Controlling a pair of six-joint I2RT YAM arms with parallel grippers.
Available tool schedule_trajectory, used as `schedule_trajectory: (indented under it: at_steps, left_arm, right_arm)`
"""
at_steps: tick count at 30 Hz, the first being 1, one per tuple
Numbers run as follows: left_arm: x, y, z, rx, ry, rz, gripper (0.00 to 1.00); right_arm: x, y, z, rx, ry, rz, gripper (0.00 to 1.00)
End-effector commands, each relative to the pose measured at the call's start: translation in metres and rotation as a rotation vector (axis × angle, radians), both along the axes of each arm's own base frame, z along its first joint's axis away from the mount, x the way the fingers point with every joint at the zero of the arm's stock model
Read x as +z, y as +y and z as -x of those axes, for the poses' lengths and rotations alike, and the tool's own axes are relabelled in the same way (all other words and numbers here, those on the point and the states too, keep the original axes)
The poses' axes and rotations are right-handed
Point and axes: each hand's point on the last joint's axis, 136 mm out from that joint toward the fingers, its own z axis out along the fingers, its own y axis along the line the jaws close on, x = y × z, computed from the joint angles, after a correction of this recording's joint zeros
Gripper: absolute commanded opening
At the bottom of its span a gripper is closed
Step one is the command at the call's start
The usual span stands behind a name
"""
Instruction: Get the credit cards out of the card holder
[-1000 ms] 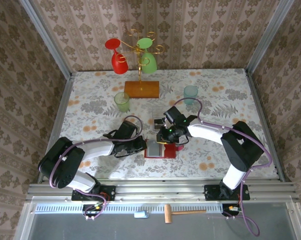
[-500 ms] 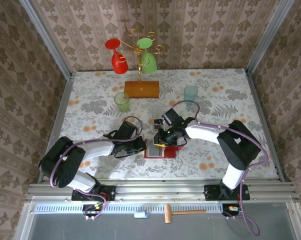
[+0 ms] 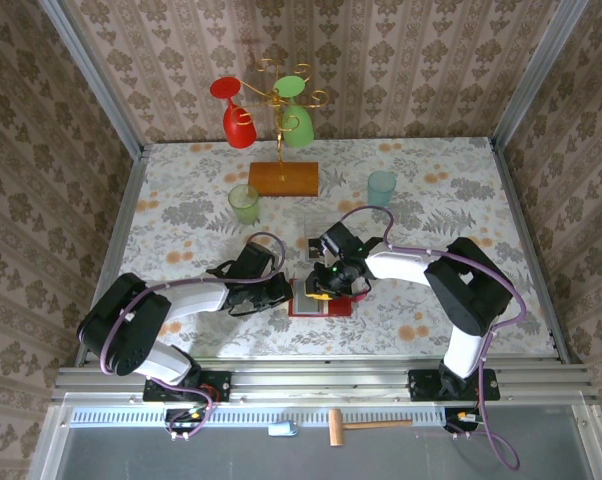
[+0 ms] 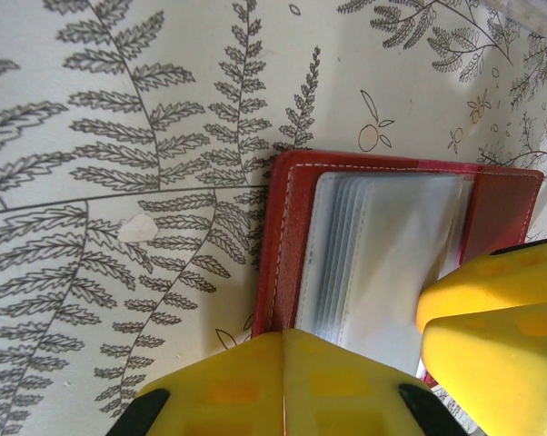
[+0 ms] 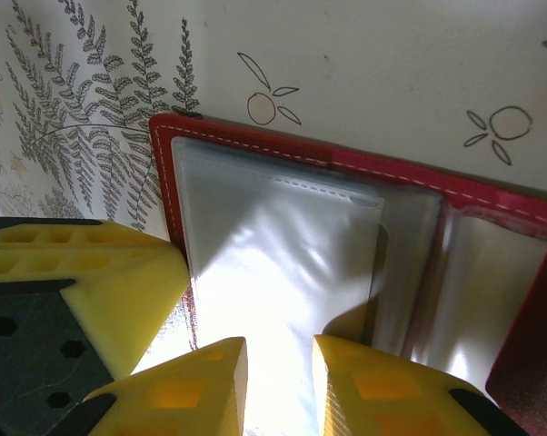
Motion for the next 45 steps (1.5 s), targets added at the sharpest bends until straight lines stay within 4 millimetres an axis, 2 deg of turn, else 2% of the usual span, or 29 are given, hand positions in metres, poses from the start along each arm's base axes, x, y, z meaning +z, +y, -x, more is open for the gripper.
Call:
schedule_trajectory:
  at_steps: [1,32,38,45]
  left_arm:
    - [-0.010,0.006,0.007,0.007,0.032,-0.031,0.08]
    - [-0.009,0.005,0.006,-0.003,0.038,-0.039,0.08]
    - [0.002,0.002,0.002,-0.006,0.019,-0.032,0.08]
    - [0.027,-0.006,-0.004,-0.014,-0.017,0.014,0.12]
  right_arm:
    - [-0.006,0.001,0.006,0.006,0.033,0.012,0.26]
    - [-0.003,-0.017,0.009,-0.013,-0.009,0.067,0.26]
    - [-0.002,-0.016,0.009,-0.014,-0.013,0.061,0.26]
    - [-0.002,-0.015,0.008,-0.016,-0.013,0.053,0.25]
